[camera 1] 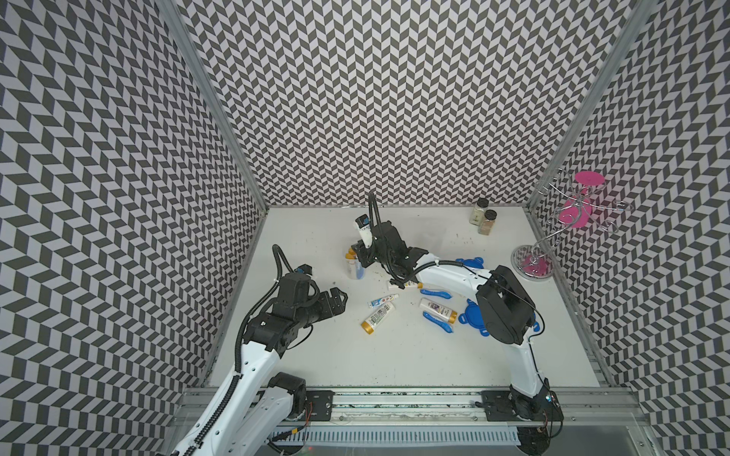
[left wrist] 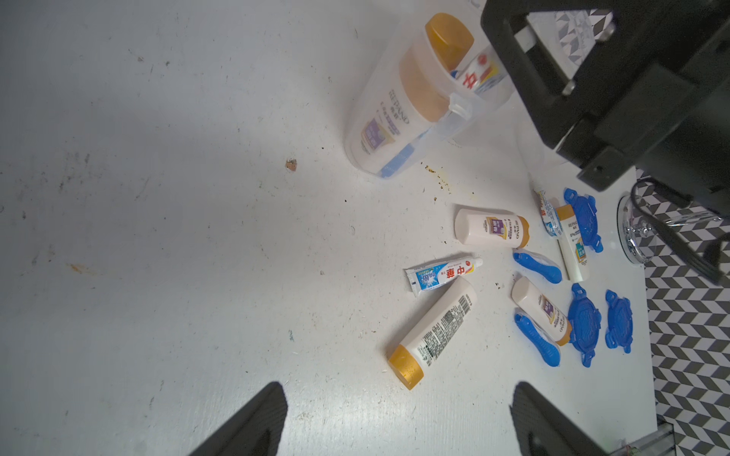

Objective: Pack away toiletry kits
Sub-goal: Place the toiletry item into the container, then move the lid to the center of the board.

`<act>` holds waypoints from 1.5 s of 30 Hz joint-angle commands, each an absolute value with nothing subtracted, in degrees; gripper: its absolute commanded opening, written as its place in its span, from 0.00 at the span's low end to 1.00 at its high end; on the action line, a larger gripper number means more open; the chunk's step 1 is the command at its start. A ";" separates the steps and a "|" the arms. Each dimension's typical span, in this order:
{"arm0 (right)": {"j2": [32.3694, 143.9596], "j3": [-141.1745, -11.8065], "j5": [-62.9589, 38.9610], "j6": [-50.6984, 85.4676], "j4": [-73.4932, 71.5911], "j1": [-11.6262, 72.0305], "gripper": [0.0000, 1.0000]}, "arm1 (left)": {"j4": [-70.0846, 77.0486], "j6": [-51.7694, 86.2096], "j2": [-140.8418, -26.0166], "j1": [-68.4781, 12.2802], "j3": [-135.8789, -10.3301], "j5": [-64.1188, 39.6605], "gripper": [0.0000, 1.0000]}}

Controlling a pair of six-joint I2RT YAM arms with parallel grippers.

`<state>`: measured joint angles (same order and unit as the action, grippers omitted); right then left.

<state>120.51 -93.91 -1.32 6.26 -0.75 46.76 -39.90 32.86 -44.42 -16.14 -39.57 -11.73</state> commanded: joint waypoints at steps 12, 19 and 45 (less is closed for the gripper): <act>111.13 -98.00 -2.16 4.31 -0.43 47.26 0.65 | -36.63 30.99 -46.96 -17.59 -40.49 -13.04 0.94; 96.83 -88.23 -1.72 10.15 8.69 43.91 0.83 | -33.30 34.12 -51.76 -27.49 -40.19 -10.75 0.94; 67.21 -40.25 -10.34 25.20 25.71 2.72 1.00 | -17.13 25.87 -81.10 -51.21 -56.49 -8.04 0.95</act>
<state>64.14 -42.06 -6.55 22.22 28.73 5.23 -20.27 27.46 -82.43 -51.46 -57.14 -8.23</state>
